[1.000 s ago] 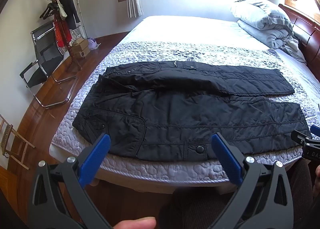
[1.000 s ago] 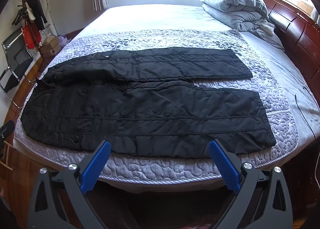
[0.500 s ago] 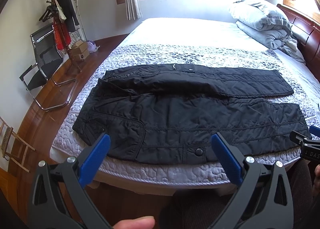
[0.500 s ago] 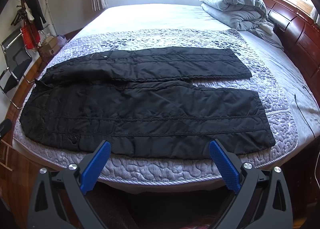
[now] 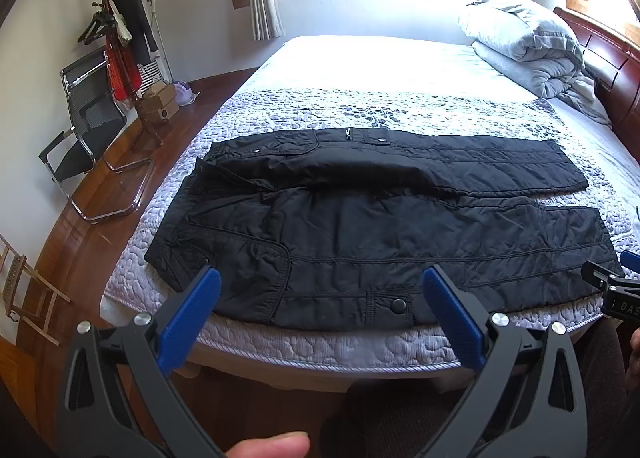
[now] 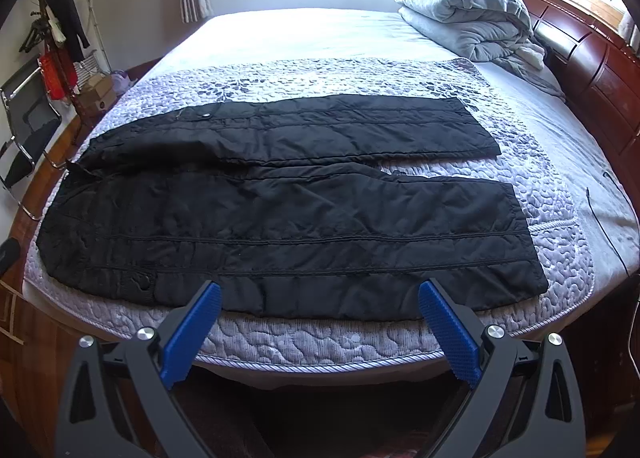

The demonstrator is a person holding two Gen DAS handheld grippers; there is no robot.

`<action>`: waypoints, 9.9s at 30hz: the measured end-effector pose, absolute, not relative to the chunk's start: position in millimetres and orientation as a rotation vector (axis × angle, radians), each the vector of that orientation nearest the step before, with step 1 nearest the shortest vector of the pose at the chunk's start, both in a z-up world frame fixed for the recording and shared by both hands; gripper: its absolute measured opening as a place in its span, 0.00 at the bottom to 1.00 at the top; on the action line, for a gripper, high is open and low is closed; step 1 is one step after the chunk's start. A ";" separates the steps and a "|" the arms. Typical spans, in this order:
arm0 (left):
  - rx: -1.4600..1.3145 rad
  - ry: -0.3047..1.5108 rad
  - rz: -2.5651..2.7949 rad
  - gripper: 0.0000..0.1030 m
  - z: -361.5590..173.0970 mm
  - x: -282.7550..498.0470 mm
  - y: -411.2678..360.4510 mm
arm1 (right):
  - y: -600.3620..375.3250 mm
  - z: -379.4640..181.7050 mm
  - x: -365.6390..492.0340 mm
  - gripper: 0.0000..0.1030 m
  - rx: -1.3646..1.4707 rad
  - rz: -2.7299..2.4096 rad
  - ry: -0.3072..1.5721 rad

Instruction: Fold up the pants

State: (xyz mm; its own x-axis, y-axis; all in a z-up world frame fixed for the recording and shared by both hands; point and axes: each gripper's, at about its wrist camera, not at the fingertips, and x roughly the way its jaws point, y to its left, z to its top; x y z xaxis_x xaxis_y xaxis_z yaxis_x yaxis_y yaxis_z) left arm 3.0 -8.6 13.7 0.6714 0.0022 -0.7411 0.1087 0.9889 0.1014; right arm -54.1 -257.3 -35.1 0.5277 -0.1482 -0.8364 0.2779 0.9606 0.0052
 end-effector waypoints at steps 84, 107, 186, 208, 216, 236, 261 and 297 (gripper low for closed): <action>-0.309 1.506 0.255 0.80 -163.6 448.8 194.1 | -572.0 -132.0 171.7 0.97 0.100 -0.348 1.177; -0.233 1.434 0.147 0.11 -140.4 436.5 164.0 | -676.9 -154.8 261.1 0.97 0.192 -0.325 1.273; -0.971 1.044 0.210 0.94 -162.9 57.0 239.1 | -593.6 -102.3 -178.1 0.78 0.434 -0.366 0.937; -0.537 0.988 0.225 0.63 -162.7 116.9 207.8 | -564.8 -115.0 -152.1 0.81 0.498 -0.279 0.959; -0.545 0.934 0.176 0.90 -128.3 52.0 168.3 | -571.9 -135.2 -184.0 0.87 0.691 -0.254 0.969; -0.253 1.073 0.099 0.96 -173.8 105.7 35.3 | -622.3 -161.2 -149.6 0.20 0.828 -0.256 0.999; -0.268 0.979 0.197 0.96 -146.7 86.9 81.5 | -608.1 -188.6 -146.1 0.71 1.219 -0.232 0.817; -0.097 1.018 -0.059 0.98 -175.3 146.0 -59.1 | -730.0 -167.2 -158.3 0.20 1.099 -0.615 0.808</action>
